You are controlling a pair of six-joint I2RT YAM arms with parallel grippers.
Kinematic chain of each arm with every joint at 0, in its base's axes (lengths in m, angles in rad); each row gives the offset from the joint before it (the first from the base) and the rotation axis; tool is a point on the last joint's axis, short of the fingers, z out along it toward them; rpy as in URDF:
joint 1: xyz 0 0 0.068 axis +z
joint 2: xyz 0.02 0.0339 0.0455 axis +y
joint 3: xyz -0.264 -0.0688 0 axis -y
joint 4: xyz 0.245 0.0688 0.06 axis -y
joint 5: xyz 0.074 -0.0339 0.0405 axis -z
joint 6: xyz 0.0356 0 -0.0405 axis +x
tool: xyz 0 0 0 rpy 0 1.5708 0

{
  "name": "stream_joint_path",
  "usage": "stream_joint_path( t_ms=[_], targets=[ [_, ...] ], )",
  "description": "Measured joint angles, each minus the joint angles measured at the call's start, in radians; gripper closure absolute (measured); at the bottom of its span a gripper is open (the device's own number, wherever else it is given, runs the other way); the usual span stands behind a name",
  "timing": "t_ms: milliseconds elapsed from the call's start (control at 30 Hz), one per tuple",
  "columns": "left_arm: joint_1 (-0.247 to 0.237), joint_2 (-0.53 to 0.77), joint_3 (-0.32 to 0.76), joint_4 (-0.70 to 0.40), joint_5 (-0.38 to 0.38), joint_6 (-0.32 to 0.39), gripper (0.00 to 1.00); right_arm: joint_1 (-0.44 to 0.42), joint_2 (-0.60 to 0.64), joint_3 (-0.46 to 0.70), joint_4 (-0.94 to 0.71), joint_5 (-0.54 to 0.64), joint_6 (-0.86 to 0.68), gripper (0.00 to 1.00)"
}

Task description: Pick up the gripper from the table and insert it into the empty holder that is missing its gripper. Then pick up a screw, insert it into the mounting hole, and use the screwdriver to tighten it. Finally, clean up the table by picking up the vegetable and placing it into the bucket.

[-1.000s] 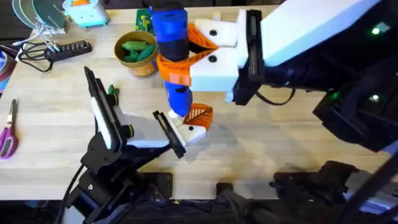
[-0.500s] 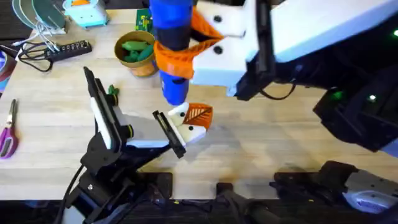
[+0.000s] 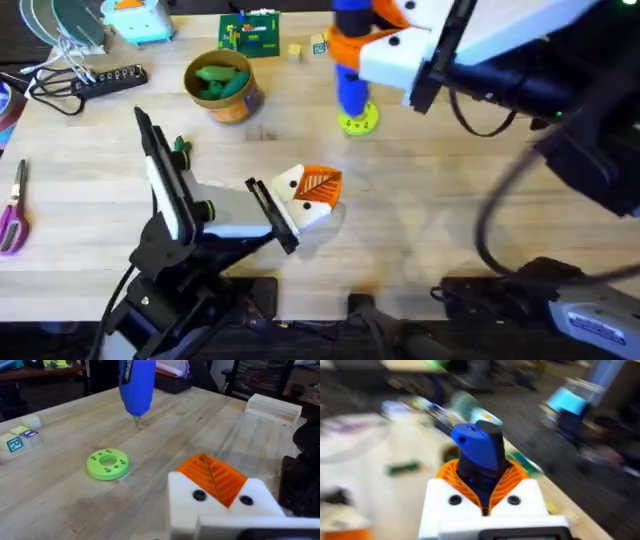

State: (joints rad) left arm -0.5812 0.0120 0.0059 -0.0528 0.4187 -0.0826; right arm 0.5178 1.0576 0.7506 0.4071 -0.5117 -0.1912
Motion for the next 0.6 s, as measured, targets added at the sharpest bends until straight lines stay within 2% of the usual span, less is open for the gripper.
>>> stream_joint_path(
  t_ms=[167, 367, 467, 600],
  targets=[
    [0.000, 0.000, 0.000, 0.000, 0.000, 0.000, 0.995, -0.124, 0.069, 0.000, -0.116, 0.256, -0.336, 0.978],
    [0.000, 0.000, 0.000, 0.000, 0.000, 0.000, 0.995, -0.174, 0.233, 0.000, -0.113, 0.634, -0.762, 0.978],
    [0.000, 0.000, 0.000, 0.000, 0.000, 0.000, 0.995, -0.188, 0.359, 0.000, -0.116, 0.765, -0.941, 0.978],
    [0.000, 0.000, 0.000, 0.000, 0.000, 0.000, 0.995, -0.191, 0.516, 0.000, -0.117, 0.849, -1.086, 0.978]
  ],
)
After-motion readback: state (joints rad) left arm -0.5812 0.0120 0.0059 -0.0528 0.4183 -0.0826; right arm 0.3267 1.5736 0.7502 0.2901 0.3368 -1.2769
